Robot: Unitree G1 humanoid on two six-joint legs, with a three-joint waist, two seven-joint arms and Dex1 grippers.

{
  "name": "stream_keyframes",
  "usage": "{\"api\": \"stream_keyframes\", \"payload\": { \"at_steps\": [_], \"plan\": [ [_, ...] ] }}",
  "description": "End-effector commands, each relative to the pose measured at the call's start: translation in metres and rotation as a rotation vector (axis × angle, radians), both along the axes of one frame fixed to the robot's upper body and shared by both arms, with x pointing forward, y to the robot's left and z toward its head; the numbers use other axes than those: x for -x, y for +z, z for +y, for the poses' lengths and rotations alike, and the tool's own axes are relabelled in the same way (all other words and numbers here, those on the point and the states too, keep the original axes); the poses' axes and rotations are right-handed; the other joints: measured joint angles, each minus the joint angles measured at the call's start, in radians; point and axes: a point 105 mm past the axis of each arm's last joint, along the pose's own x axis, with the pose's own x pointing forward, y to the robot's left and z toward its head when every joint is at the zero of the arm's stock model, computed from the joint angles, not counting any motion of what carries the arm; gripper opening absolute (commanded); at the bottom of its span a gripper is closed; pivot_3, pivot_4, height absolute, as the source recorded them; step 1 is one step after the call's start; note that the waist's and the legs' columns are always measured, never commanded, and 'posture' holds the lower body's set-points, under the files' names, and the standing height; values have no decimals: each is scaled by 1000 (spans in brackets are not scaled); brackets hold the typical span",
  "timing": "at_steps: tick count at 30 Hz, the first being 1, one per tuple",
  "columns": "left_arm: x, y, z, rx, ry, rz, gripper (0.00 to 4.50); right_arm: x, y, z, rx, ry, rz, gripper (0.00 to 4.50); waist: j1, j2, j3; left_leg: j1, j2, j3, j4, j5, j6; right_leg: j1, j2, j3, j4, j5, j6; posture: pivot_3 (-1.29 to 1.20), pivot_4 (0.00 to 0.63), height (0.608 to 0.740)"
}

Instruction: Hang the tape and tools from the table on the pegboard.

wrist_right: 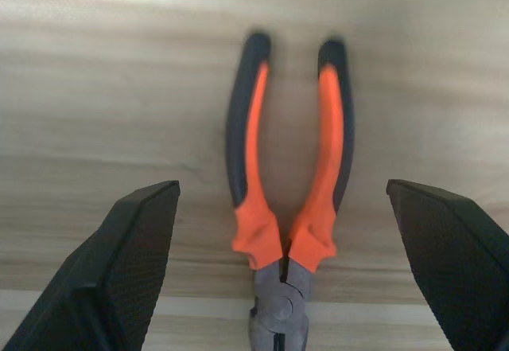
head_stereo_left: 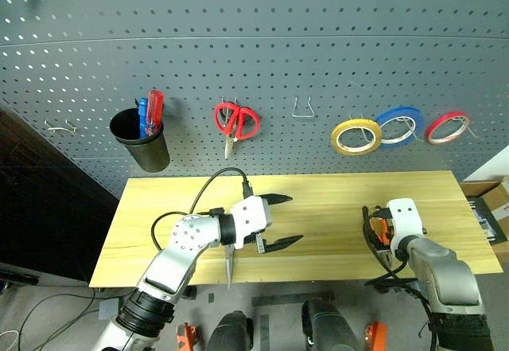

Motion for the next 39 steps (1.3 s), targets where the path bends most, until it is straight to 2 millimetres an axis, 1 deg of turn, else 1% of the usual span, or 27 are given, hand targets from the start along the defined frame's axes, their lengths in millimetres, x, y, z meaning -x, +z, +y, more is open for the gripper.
{"api": "stream_keyframes", "payload": {
  "at_steps": [1,7,14,18,20,21,23,25,27,30,33,34,36,38,39],
  "plan": [
    [2,8,-2,4,-8,-43,4223,-5,-7,-7,-17,-15,28,4488,0,0,0,0,0,0,0,0,0,0,0,0,0,0,0,-41,207,740],
    [1,7,-1,2,-2,-49,4223,-12,-21,-9,-62,-32,83,4488,0,0,0,0,0,0,0,0,0,0,0,0,0,0,0,-41,207,740],
    [-1,5,0,-1,4,-49,4223,-14,-28,-14,-109,-31,135,4488,0,-1,-1,1,0,0,0,0,0,1,0,0,0,0,0,-43,200,740],
    [-1,4,1,-5,5,-51,4223,-13,-31,-14,-141,-34,168,3663,1,-3,-3,1,0,0,0,0,0,1,0,0,0,0,0,-44,198,740],
    [-2,2,2,-5,13,-46,4223,-14,-31,-13,-140,-29,164,2949,1,-4,-3,1,1,0,0,0,0,1,0,0,0,0,0,-44,198,740],
    [-2,1,4,-3,22,-37,4223,-15,-30,-11,-135,-28,154,2691,1,-4,-3,1,1,0,0,0,0,1,0,0,0,0,0,-44,198,740],
    [-4,-2,10,15,57,12,4223,-19,-26,-12,-82,-26,107,2657,0,-5,-4,1,1,0,0,0,0,1,0,0,0,0,0,-40,197,740],
    [-7,-7,19,49,108,84,4223,-26,-12,-11,8,-6,2,2657,-1,-5,-4,1,1,0,0,0,0,1,0,0,0,0,0,-40,197,740],
    [-9,-9,30,54,148,95,4223,-25,3,-3,49,26,-82,2657,0,-4,-4,0,1,0,0,0,0,0,0,0,0,0,0,-40,197,740],
    [-12,-6,44,103,226,91,4223,-8,20,22,46,63,-172,2657,3,-3,-4,-3,1,-1,0,0,-1,-4,0,0,1,0,0,-28,203,740],
    [-6,-7,60,154,281,138,4223,16,47,58,36,122,-296,2656,4,-1,-5,-7,2,-1,0,1,-3,-8,-1,0,1,0,0,-23,204,740],
    [-4,-8,64,159,298,134,4223,22,62,69,56,165,-371,2656,3,-1,-5,-9,2,-1,0,1,-3,-10,-2,0,1,0,0,-20,203,740],
    [-1,-6,72,175,343,95,4223,32,100,96,85,279,-551,2656,4,-1,-5,-9,2,-1,0,1,-4,-12,-2,1,1,0,0,-11,204,740],
    [-1,0,78,223,398,56,4223,40,130,114,96,340,-696,2655,7,-1,-5,-10,1,0,0,1,-4,-12,-2,1,1,0,0,-12,203,740],
    [-2,2,81,247,434,42,4223,41,142,121,99,360,-753,2655,10,-1,-5,-10,1,0,0,1,-4,-12,-1,1,1,0,0,-12,203,740]
  ]
}}
